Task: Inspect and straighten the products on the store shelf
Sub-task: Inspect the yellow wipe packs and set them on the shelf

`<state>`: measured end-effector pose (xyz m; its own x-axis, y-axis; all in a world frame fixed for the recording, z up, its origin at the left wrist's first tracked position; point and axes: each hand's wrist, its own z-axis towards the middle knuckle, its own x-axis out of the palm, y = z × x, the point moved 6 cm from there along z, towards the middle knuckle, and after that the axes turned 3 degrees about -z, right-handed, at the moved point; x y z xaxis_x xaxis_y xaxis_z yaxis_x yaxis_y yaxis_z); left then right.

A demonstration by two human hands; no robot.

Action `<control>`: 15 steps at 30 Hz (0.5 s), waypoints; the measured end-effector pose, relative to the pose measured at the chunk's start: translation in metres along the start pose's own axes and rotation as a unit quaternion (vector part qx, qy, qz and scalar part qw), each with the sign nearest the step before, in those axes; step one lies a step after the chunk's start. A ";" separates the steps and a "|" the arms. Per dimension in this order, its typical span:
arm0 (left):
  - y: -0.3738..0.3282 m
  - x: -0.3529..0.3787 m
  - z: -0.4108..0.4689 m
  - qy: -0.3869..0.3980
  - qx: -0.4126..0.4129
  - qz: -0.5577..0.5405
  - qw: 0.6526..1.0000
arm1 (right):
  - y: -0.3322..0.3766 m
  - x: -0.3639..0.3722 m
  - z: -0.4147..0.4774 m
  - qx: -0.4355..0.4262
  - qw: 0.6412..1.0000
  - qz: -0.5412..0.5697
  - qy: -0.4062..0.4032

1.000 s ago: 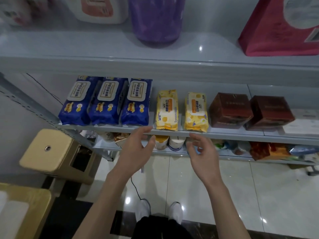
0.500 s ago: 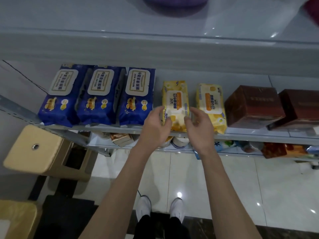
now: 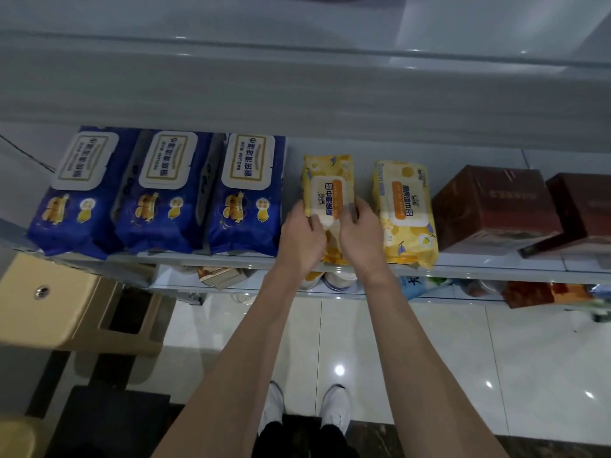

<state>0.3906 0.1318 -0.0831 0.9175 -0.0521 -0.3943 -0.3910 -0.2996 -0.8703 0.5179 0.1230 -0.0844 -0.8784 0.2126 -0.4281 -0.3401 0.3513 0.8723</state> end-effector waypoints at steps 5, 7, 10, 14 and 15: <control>-0.002 -0.007 -0.010 -0.017 0.010 -0.016 1.000 | -0.006 -0.001 -0.012 0.007 0.999 0.051 0.006; -0.002 -0.010 -0.018 -0.024 0.019 -0.017 0.999 | -0.007 -0.004 -0.021 0.012 0.997 0.079 0.005; -0.004 -0.019 -0.034 -0.039 0.033 -0.042 0.998 | -0.004 -0.013 -0.039 0.011 0.991 0.132 0.005; -0.009 -0.032 -0.058 -0.031 0.029 -0.126 0.991 | 0.003 -0.031 -0.063 0.020 0.980 0.198 0.002; -0.012 -0.037 -0.065 -0.030 0.032 -0.137 0.990 | 0.006 -0.036 -0.070 0.022 0.978 0.208 0.007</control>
<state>0.3662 0.0754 -0.0394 0.9845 0.0805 -0.1558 -0.1333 -0.2341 -0.9630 0.5242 0.0532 -0.0473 -0.9420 0.3337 -0.0356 0.0616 0.2762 0.9591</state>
